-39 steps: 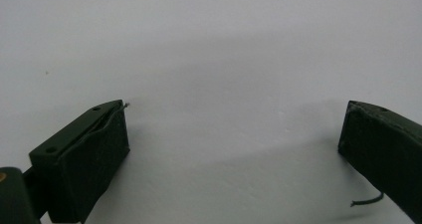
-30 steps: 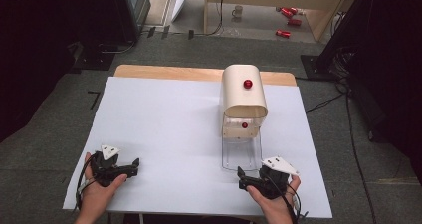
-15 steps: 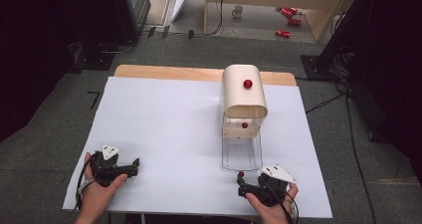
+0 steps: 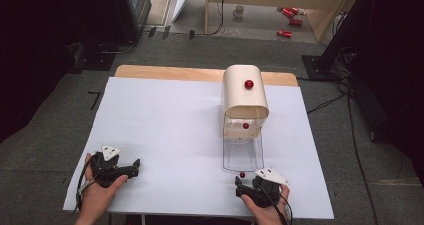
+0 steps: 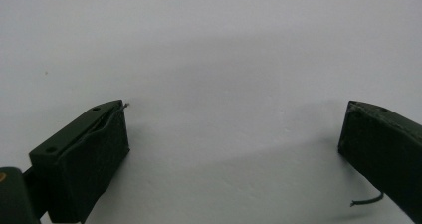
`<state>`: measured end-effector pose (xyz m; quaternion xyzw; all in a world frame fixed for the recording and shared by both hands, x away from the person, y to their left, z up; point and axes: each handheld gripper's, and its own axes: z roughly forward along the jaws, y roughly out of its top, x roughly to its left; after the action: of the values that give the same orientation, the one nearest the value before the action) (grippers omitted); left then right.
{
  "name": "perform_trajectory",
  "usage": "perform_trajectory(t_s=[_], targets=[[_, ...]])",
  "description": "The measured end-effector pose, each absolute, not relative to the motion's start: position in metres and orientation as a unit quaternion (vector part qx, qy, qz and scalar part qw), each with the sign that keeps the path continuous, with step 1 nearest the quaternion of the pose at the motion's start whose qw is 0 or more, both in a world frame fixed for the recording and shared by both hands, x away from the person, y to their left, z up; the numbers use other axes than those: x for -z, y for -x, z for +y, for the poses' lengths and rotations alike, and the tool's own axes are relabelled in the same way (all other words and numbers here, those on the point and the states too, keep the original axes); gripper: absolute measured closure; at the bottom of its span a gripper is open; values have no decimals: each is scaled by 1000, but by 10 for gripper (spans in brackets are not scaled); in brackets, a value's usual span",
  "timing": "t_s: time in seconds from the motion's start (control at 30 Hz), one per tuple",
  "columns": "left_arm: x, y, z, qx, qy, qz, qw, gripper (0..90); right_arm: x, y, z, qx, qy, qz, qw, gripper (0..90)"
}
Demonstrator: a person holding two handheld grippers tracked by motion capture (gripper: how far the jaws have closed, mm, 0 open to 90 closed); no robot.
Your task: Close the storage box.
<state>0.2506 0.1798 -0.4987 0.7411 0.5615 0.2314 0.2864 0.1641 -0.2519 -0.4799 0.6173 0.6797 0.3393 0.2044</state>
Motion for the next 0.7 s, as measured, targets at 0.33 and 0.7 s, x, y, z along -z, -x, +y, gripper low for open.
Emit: perform_trajectory(t_s=[0.33, 0.7], targets=[[499, -251, 180, -231, -741, 561, 286, 0, 484, -163, -249, -341, -612, 686, 196, 531], [499, -251, 180, -231, -741, 561, 287, 0, 486, -164, -245, -356, -598, 694, 185, 745]])
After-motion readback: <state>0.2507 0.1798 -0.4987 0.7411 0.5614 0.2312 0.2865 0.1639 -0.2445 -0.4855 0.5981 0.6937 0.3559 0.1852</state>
